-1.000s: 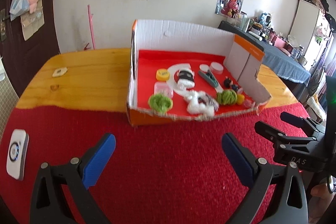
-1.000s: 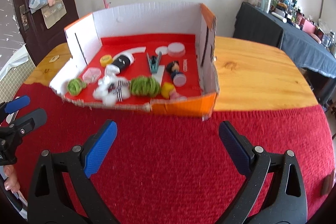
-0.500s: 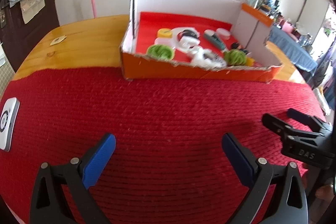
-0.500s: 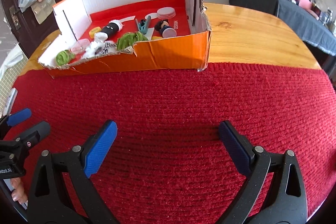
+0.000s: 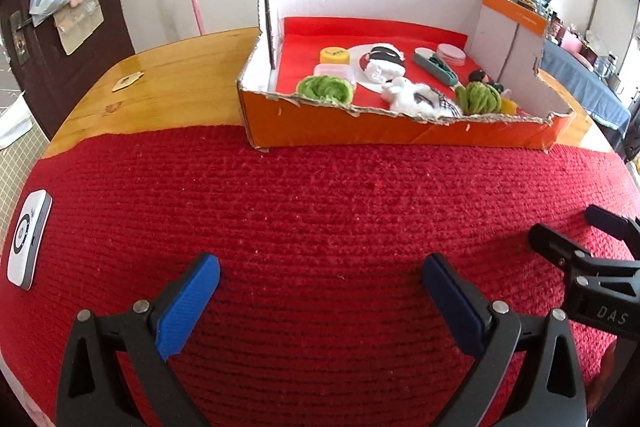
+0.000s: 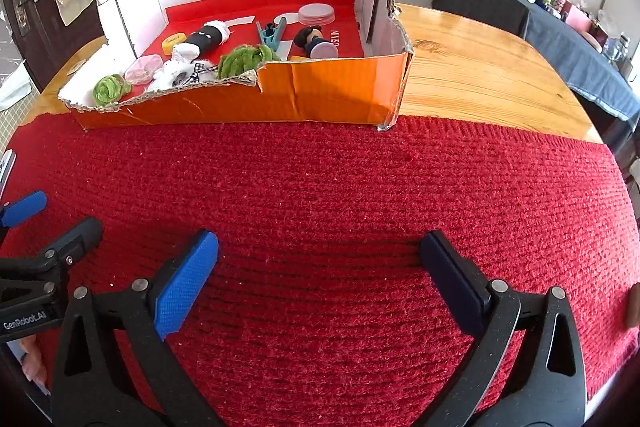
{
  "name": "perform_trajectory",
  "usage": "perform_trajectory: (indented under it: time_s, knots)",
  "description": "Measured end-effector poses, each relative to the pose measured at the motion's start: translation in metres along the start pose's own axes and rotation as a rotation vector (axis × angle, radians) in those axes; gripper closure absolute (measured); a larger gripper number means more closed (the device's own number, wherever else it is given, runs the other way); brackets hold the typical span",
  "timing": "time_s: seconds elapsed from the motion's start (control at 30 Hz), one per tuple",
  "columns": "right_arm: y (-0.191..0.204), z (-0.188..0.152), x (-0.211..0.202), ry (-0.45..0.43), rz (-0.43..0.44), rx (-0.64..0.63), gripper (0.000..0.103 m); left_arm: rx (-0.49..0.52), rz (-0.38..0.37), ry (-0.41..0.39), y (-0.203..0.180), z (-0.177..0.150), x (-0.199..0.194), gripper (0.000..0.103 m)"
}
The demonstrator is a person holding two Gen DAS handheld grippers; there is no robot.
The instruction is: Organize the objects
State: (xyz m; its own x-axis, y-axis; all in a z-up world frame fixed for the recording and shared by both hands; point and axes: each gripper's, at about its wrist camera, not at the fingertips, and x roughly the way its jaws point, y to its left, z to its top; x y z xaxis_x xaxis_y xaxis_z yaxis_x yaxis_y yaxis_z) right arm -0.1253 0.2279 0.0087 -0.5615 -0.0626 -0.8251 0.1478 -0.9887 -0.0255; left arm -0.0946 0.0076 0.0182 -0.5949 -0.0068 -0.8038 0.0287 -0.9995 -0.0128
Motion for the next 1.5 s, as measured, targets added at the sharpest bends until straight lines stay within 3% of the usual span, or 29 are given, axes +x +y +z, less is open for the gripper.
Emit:
perform_trajectory:
  time_s: [0.7, 1.5]
  knots:
    - [0.0, 0.0009, -0.0004, 0.0, -0.014, 0.004, 0.0, -0.007, 0.049, -0.023, -0.0046, 0.0024, 0.0025, 0.0]
    - [0.0005, 0.0003, -0.0003, -0.002, -0.013, 0.003, 0.0, -0.016, 0.026, -0.017, -0.001, 0.0033, 0.0038, 0.0]
